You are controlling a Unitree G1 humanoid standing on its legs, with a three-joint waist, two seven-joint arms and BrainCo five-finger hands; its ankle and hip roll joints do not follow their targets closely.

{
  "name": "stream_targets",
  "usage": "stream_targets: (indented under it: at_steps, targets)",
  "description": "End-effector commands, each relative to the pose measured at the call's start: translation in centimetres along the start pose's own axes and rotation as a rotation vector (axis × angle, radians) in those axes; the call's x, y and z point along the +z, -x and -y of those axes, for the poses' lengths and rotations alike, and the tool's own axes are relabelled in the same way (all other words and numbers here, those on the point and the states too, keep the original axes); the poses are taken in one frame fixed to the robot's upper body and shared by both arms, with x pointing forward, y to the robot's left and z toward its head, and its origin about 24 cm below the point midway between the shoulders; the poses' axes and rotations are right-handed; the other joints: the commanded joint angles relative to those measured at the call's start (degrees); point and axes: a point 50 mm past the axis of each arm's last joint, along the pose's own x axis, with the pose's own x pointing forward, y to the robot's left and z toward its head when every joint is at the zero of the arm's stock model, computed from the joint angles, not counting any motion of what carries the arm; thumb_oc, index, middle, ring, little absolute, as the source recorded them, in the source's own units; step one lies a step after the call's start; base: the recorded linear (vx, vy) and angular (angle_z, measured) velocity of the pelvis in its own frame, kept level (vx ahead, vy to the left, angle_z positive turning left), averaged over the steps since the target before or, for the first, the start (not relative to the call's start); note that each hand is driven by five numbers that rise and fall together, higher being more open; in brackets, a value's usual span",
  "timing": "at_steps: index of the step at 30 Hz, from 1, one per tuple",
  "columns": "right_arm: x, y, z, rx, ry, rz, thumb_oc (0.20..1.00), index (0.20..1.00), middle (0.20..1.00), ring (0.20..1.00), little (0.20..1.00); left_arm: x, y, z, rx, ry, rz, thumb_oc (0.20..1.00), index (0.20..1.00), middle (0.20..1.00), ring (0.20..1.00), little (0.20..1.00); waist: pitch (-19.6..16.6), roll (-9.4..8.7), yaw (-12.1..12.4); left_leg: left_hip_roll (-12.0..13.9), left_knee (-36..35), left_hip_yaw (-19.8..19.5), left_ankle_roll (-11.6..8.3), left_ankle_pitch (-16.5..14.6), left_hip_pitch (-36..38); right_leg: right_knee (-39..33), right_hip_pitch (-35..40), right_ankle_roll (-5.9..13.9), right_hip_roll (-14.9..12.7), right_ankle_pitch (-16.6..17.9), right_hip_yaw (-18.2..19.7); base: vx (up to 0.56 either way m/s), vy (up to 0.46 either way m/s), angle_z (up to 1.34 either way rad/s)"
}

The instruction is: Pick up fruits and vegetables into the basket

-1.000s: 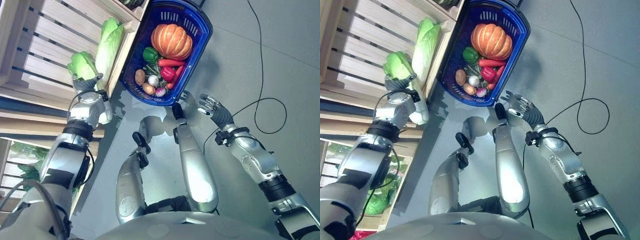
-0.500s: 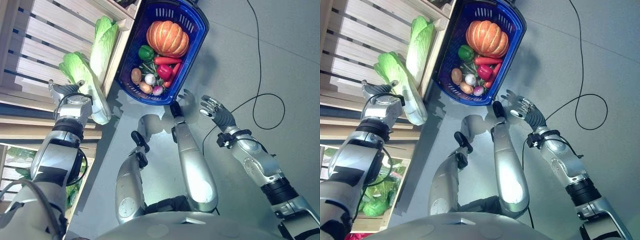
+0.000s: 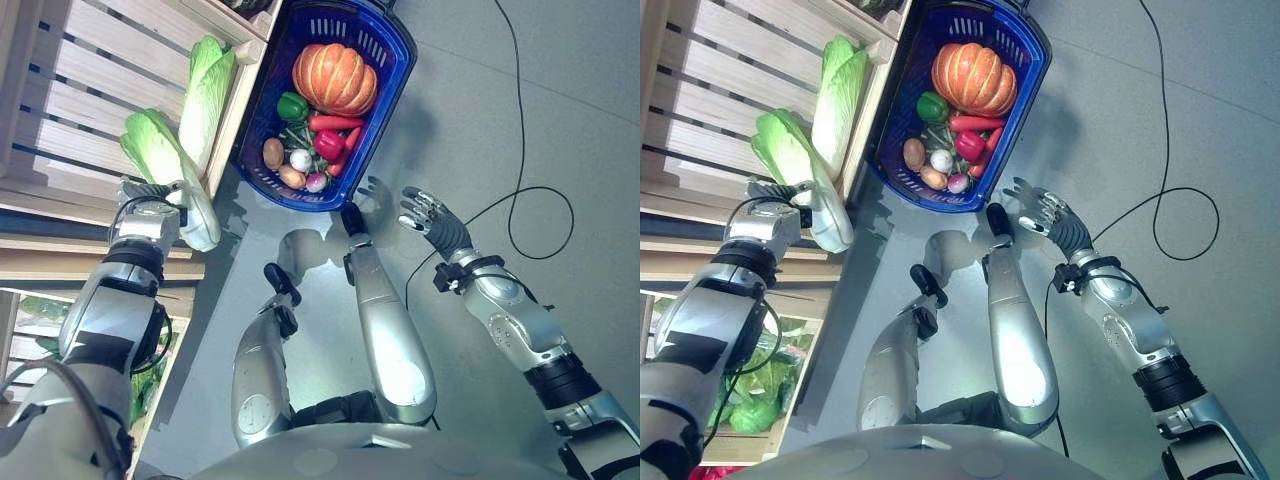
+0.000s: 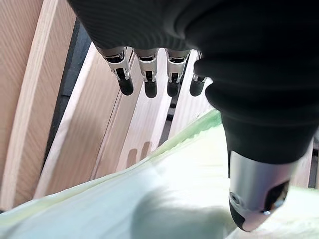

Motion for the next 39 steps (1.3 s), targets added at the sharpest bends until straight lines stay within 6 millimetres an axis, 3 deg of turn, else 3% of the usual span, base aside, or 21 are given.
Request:
stream_targets:
  at_steps: [1, 19, 34, 35, 36, 39]
  targets:
    - [0.6, 0.8, -0.4, 0.029, 0.011, 0.033, 1.0, 1.0, 1.0, 1.0, 1.0, -3.5, -1.4, -2.9, -0.019, 0.018, -0.124, 1.0, 1.0, 1.0, 1.0, 1.0, -1.6, 1.02, -3.3, -0.5, 3.8, -0.7, 2.12, -0.9, -5.6, 3.3, 1.6, 1.72, 0.1, -9.9, -1.7, 0.02, 0.032, -0.01]
    - [0.6, 0.2, -0.2, -0.001, -0.025, 0.013, 1.0, 1.0, 1.0, 1.0, 1.0, -5.7, -0.5, -0.7, -0.192, 0.236, -0.41, 1.0, 1.0, 1.0, 1.0, 1.0, -1.6, 0.3, -5.1, 0.6, 5.4, 0.3, 2.14, -1.4, -8.1, 4.5, -1.4, 1.01, 1.5, -10.0, -0.6, 0.01, -0.011, -0.02]
    - [0.2, 0.1, 0.2, -0.023, -0.076, 0.006, 1.0, 1.0, 1.0, 1.0, 1.0, -6.3, -0.2, -0.4, -0.151, 0.204, -0.485, 1.0, 1.0, 1.0, 1.0, 1.0, -1.6, -0.2, -5.7, 1.0, 6.5, 0.3, 1.75, -1.5, -12.1, 6.0, -5.8, 0.36, 2.4, -10.1, -0.2, 0.01, -0.012, -0.03]
    - [0.2, 0.1, 0.2, -0.021, -0.078, 0.005, 1.0, 1.0, 1.0, 1.0, 1.0, -6.3, -0.2, -0.3, -0.155, 0.192, -0.478, 0.661, 0.661, 0.661, 0.661, 0.661, -1.6, -0.25, -5.7, 1.0, 6.6, 0.3, 1.75, -1.5, -12.3, 6.1, -5.9, 0.34, 2.5, -10.1, -0.1, 0.0, 0.0, 0.0]
    - [0.1, 0.1, 0.2, -0.021, -0.081, 0.006, 1.0, 1.0, 1.0, 1.0, 1.0, -6.2, -0.2, -0.2, -0.158, 0.186, -0.465, 0.2, 0.2, 0.2, 0.2, 0.2, -1.6, -0.29, -5.6, 1.0, 6.5, 0.3, 1.75, -1.5, -12.5, 6.1, -6.1, 0.3, 2.5, -10.1, -0.2, 0.0, 0.0, 0.0]
    - [0.1, 0.1, 0.0, -0.014, -0.083, 0.011, 1.0, 1.0, 1.0, 1.0, 1.0, -5.7, -0.2, 0.2, -0.154, 0.162, -0.406, 0.2, 0.2, 0.2, 0.2, 0.2, -1.6, -0.37, -5.4, 0.9, 6.4, 0.2, 1.83, -1.5, -12.8, 6.3, -6.5, 0.28, 2.7, -10.1, -0.2, 0.0, 0.0, 0.0]
